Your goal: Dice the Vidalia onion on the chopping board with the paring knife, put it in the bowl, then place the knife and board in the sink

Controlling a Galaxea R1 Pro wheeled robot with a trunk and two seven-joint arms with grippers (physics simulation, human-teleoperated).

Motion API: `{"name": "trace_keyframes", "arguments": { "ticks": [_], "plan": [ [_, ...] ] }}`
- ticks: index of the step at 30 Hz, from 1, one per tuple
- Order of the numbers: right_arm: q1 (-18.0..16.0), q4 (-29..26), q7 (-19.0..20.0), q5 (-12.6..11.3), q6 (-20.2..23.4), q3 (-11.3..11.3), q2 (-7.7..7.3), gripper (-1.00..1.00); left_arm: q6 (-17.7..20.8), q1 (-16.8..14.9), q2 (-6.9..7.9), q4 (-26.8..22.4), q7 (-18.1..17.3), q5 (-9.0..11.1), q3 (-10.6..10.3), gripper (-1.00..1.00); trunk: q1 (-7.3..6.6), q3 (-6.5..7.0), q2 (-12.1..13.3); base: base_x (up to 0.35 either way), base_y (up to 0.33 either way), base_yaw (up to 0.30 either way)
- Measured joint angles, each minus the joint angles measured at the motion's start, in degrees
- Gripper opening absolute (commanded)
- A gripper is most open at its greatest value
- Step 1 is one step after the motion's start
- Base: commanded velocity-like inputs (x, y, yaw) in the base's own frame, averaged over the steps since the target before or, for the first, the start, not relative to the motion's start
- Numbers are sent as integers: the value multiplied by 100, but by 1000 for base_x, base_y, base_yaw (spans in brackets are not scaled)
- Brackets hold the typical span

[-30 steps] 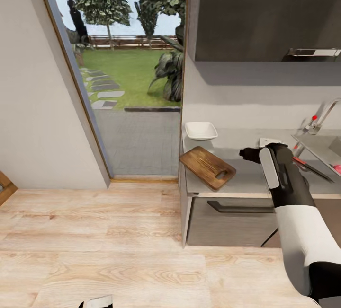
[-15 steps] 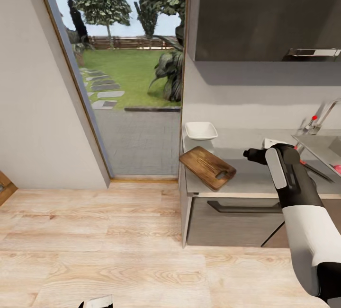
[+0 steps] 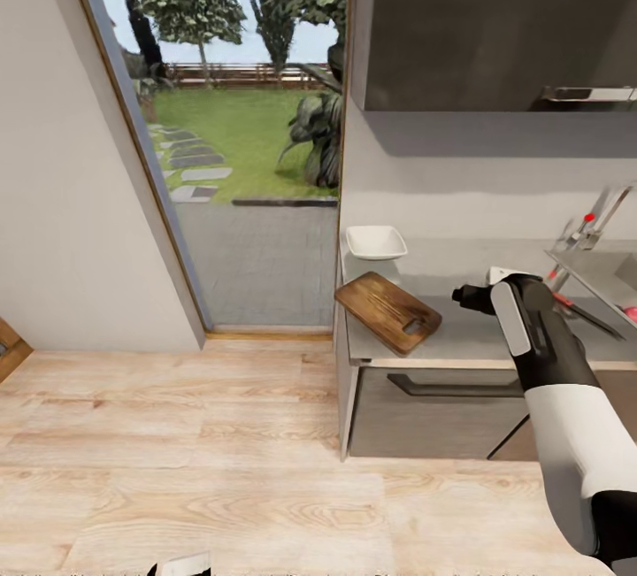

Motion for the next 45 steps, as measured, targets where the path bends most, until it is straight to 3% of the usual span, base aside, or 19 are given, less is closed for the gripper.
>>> {"name": "trace_keyframes", "arguments": {
  "ticks": [9, 19, 45],
  "plan": [
    [0, 123, -3, 3, -4, 22, 12, 100, 1, 0, 0, 0, 0, 0, 0, 100, 0, -72, 0, 0, 0, 0],
    [1, 219, -2, -1, -19, 410, 25, 100, 0, -1, 0, 0, 1, 0, 0, 100, 0, -157, 0, 0, 67, 0],
    [0, 236, -1, 2, -28, 438, 7, 100, 2, -2, 0, 0, 0, 0, -2, 100, -2, -380, -1, 37, 31, 0]
  ]
}}
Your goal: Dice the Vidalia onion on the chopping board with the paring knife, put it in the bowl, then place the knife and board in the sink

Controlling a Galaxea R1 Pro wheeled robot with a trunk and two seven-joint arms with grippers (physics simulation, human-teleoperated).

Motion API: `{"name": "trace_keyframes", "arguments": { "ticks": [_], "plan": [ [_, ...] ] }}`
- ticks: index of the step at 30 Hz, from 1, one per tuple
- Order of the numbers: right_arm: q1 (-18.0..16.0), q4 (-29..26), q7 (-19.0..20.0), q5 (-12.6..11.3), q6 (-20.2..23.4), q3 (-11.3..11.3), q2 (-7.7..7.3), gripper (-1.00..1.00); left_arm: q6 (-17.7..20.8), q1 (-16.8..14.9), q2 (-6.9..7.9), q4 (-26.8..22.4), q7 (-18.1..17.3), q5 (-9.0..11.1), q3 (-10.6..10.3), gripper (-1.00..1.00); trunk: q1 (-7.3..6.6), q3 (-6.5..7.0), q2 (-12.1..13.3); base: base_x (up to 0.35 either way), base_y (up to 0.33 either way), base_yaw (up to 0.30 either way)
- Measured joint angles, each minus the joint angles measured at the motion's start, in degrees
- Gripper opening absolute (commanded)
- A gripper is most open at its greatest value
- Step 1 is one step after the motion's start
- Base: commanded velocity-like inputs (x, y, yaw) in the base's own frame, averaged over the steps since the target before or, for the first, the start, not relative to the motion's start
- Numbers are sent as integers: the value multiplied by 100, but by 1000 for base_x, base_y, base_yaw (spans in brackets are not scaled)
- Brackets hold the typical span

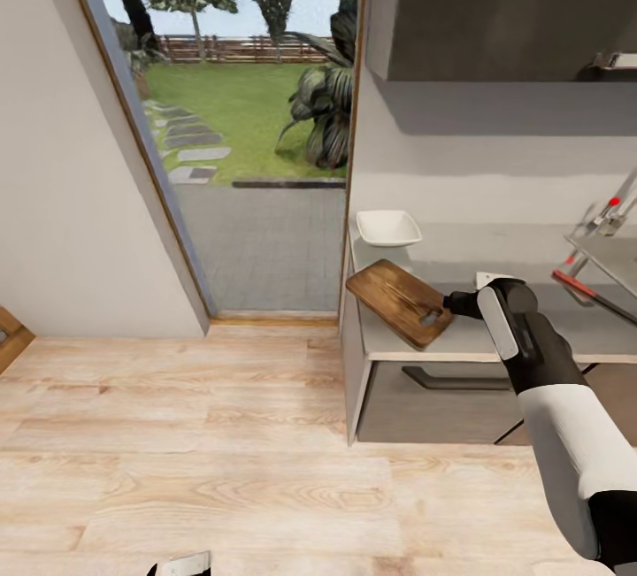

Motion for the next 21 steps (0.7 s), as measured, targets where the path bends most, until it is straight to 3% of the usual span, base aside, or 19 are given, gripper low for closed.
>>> {"name": "trace_keyframes", "arguments": {
  "ticks": [21],
  "plan": [
    [0, 4, 0, 0, -1, 1, -3, 100, -1, 1, 0, 0, 0, 0, 1, 100, 2, -107, 0, 102, 0, 0]
  ]
}}
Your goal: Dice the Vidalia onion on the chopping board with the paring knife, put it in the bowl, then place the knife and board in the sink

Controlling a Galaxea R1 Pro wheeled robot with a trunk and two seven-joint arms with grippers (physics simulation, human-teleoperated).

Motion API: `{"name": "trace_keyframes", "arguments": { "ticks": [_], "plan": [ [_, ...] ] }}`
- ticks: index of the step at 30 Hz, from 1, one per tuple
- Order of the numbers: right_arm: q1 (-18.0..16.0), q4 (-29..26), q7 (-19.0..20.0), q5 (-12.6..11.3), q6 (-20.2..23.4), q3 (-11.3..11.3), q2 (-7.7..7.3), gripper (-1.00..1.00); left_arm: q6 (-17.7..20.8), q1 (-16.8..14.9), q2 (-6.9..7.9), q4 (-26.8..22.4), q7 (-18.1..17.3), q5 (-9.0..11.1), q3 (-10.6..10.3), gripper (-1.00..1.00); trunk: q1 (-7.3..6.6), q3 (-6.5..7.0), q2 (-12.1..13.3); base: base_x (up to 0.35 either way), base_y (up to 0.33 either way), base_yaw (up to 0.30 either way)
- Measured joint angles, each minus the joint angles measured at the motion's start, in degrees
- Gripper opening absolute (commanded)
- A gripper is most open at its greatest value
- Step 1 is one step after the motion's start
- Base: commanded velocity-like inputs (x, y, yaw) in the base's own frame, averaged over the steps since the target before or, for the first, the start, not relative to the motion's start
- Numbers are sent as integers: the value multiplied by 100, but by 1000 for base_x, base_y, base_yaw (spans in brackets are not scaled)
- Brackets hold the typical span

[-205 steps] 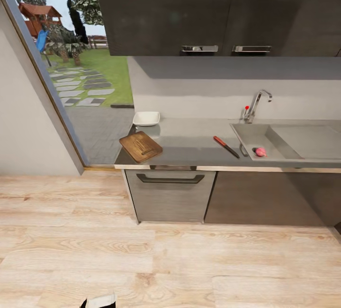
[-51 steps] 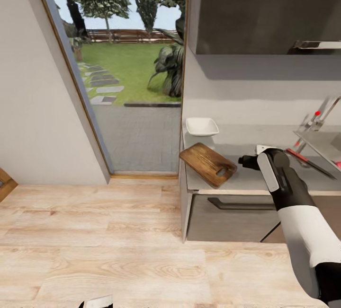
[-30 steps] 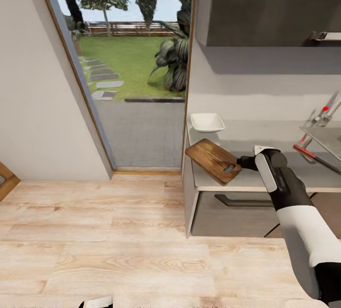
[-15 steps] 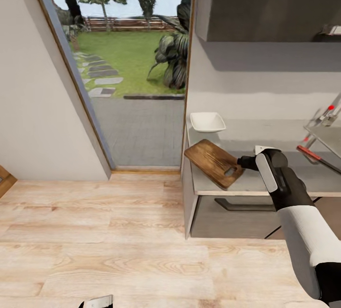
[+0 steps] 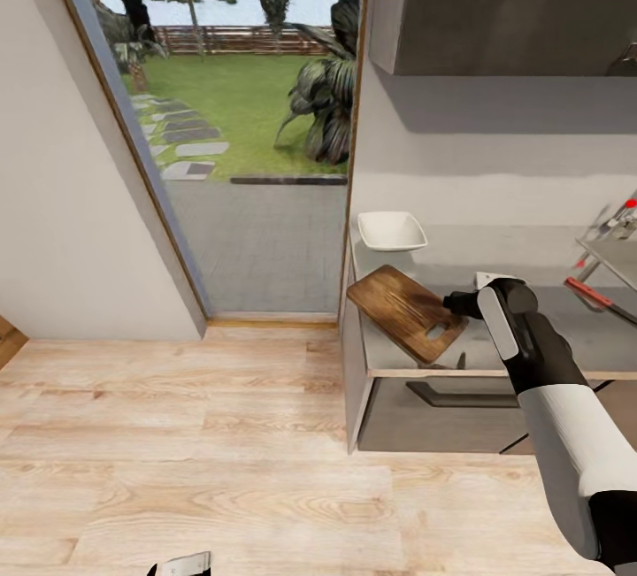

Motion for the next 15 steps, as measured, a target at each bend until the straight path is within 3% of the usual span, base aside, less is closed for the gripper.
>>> {"name": "trace_keyframes", "arguments": {
  "ticks": [8, 15],
  "plan": [
    [0, -1, 0, 6, 0, 0, 0, 100, 0, 0, 0, 0, 0, 1, -1, 100, 0, 0, 0, -1, 0, 0],
    [0, 2, 0, 9, 0, 0, 0, 100, 0, 0, 0, 3, 0, 1, 0, 100, 2, 0, 0, -165, 0, 0]
  ]
}}
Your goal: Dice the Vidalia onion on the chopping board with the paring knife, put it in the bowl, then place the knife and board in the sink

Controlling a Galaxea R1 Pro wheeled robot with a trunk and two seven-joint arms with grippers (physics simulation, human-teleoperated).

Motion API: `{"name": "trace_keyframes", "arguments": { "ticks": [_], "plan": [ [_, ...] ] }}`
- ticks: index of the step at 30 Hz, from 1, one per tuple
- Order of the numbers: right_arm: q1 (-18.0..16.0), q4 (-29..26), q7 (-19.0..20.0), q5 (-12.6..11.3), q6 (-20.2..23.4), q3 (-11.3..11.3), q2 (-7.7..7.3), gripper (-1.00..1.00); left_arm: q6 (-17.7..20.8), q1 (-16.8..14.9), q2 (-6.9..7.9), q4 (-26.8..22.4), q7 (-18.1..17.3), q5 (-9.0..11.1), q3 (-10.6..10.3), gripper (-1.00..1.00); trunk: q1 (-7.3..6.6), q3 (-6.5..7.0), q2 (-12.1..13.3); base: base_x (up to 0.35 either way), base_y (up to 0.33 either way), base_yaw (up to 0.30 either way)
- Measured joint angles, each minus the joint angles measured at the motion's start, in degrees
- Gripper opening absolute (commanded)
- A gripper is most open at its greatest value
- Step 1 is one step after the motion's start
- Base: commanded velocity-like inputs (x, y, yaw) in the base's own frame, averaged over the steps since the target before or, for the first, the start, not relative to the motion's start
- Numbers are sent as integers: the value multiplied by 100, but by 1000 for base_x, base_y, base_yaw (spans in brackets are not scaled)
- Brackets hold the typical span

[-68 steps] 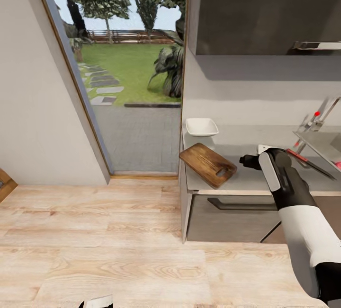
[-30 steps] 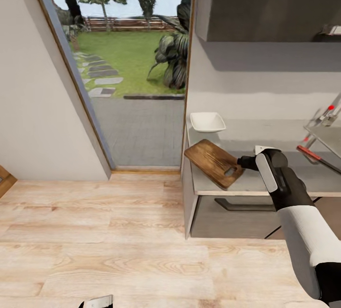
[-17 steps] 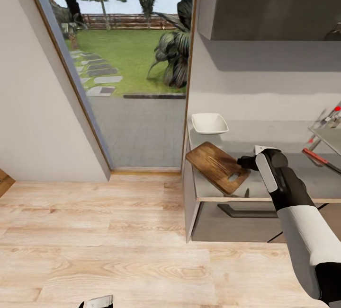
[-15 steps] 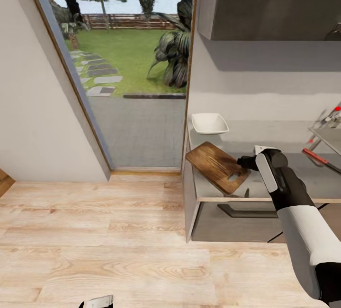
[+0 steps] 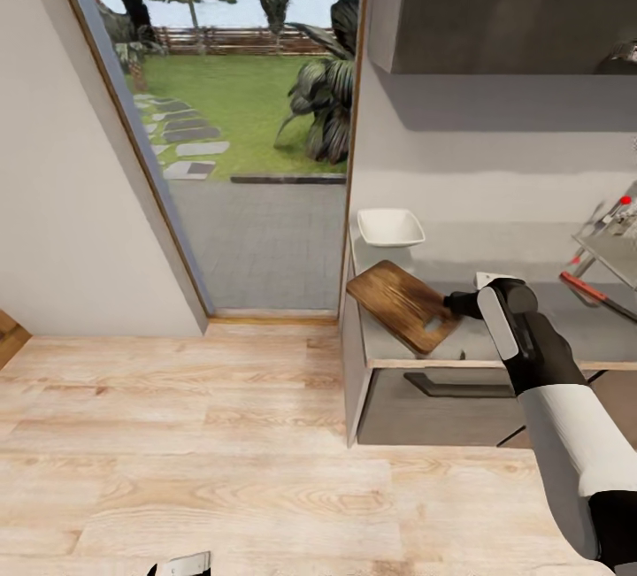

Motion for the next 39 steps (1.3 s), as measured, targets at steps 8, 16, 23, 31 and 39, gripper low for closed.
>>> {"name": "trace_keyframes", "arguments": {
  "ticks": [8, 16, 23, 31, 39],
  "plan": [
    [0, 120, 0, 0, -7, 0, 0, 100, 0, 0, 0, -1, 0, 2, 1, 100, -2, 0, 0, -30, 0, 0],
    [0, 132, 0, 0, -9, 0, 0, 100, 3, 0, 0, -2, 0, 3, 0, 100, -2, 0, 0, -1, 0, 0],
    [0, 133, 0, 0, -9, 0, 0, 100, 5, 0, 0, 1, 0, 0, 0, 100, -1, -43, 0, 0, 0, 0],
    [0, 138, 0, 0, -9, 0, 0, 100, 4, -4, 0, -2, 0, 1, 1, 100, -1, -112, 0, 0, 0, 0],
    [0, 141, 0, 0, -9, 0, 0, 100, 5, -1, 0, -1, 0, 1, 1, 100, -1, -184, 0, 0, 0, 0]
  ]
}}
